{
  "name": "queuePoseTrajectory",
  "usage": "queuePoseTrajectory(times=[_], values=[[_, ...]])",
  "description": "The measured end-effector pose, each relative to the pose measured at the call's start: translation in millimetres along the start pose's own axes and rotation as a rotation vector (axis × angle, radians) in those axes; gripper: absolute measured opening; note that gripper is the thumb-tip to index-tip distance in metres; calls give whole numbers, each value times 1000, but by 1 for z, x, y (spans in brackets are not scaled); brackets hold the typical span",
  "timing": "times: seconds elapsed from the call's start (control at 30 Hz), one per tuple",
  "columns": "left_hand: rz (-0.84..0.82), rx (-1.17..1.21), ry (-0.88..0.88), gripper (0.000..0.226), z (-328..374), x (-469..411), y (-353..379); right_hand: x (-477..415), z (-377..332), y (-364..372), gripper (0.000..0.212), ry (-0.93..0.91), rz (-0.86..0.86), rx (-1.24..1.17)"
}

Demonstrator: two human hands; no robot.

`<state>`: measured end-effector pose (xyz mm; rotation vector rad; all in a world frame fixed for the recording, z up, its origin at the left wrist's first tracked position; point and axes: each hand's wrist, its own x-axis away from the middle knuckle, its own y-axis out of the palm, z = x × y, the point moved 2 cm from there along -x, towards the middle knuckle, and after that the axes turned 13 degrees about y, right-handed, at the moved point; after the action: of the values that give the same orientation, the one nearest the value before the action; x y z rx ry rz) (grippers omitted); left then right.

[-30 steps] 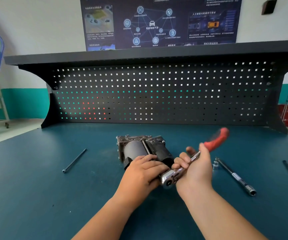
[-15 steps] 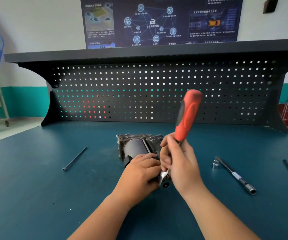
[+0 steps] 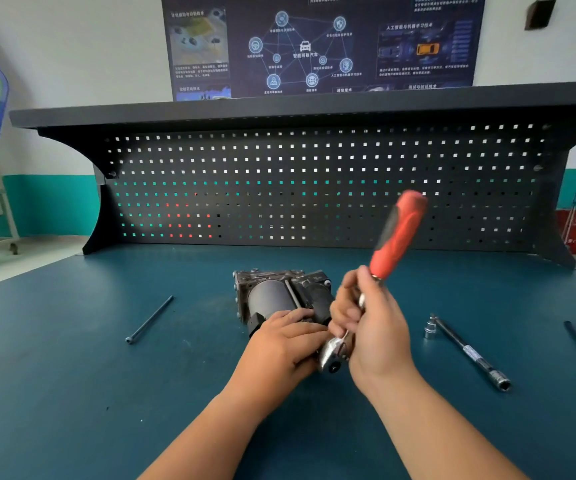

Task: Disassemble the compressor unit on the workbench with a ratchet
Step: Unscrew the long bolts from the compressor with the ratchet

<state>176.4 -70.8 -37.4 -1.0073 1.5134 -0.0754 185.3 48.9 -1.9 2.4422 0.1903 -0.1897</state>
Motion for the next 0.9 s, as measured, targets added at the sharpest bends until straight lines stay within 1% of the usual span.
queuePoseTrajectory(times=[0.07,0.1,0.13,0.17,0.23,0.3,0.37,0.47,0.53,0.63,0.73,0.8,0.9], values=[[21,16,-43,17,2,-1,0,-8,-1,-12,30,134,155,-300],[21,13,-50,19,3,-3,-1,-10,0,-17,31,186,221,-408],[17,-1,-47,23,3,-3,-1,-12,1,-21,31,217,268,-467],[15,-9,-46,25,3,-4,-1,-13,1,-23,31,234,290,-483],[32,11,-54,26,2,-3,0,-13,-1,-23,34,250,262,-448],[50,21,-57,27,3,-3,0,-13,-7,-21,43,249,232,-413],[55,5,-54,27,2,-2,1,-14,-14,-23,48,209,292,-448],[59,-30,-34,28,1,-1,2,-18,-20,-35,35,111,455,-499],[58,-38,-23,27,2,-1,2,-22,-22,-40,25,78,503,-422],[60,-59,-20,24,2,-1,2,-25,-33,-38,15,28,445,-206],[72,-78,-2,15,2,1,3,-27,-56,-25,8,-29,281,51],[70,-85,2,21,1,1,5,-30,-66,-9,10,-74,168,209],[78,-92,4,19,-2,2,8,-29,-65,19,16,-167,-54,437]])
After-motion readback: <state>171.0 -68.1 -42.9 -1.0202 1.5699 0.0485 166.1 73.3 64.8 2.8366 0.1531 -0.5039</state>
